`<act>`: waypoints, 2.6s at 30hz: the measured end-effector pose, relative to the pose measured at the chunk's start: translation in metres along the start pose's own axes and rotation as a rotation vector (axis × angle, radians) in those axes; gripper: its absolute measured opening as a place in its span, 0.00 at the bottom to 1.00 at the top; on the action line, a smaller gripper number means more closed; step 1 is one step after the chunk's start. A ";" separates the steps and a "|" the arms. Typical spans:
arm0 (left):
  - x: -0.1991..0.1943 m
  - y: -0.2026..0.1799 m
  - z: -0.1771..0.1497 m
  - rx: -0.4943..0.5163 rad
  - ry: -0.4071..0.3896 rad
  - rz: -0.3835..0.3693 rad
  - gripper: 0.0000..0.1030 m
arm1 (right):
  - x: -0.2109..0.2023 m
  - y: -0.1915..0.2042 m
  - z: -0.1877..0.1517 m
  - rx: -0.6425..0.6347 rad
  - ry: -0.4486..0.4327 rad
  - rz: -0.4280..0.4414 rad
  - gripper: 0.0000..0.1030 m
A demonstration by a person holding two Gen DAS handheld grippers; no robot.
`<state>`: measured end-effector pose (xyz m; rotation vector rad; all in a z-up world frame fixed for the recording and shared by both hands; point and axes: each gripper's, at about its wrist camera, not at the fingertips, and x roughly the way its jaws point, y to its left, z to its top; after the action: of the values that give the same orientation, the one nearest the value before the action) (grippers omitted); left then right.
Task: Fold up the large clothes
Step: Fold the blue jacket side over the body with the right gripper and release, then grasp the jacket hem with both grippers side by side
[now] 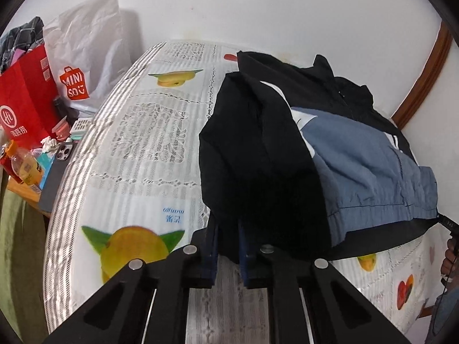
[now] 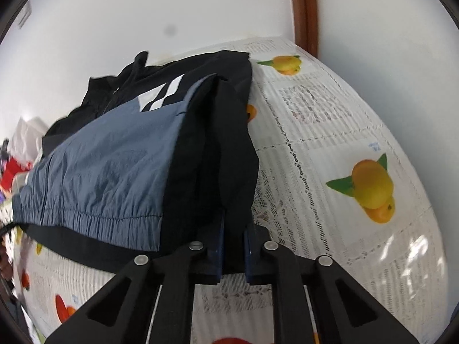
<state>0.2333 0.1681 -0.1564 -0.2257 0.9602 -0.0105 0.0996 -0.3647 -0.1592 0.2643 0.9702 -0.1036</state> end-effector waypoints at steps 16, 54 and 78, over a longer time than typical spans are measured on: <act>-0.046 -0.014 -0.064 0.007 0.034 0.031 0.11 | -0.049 -0.024 -0.066 -0.019 -0.004 -0.007 0.11; -0.054 -0.073 -0.033 0.039 -0.011 -0.149 0.15 | -0.058 0.049 -0.031 -0.043 -0.163 -0.020 0.09; 0.012 -0.076 0.074 -0.013 -0.108 -0.060 0.15 | 0.003 0.042 0.072 0.080 -0.243 0.046 0.08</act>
<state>0.3069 0.1065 -0.1106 -0.2640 0.8457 -0.0464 0.1676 -0.3439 -0.1160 0.3397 0.7187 -0.1293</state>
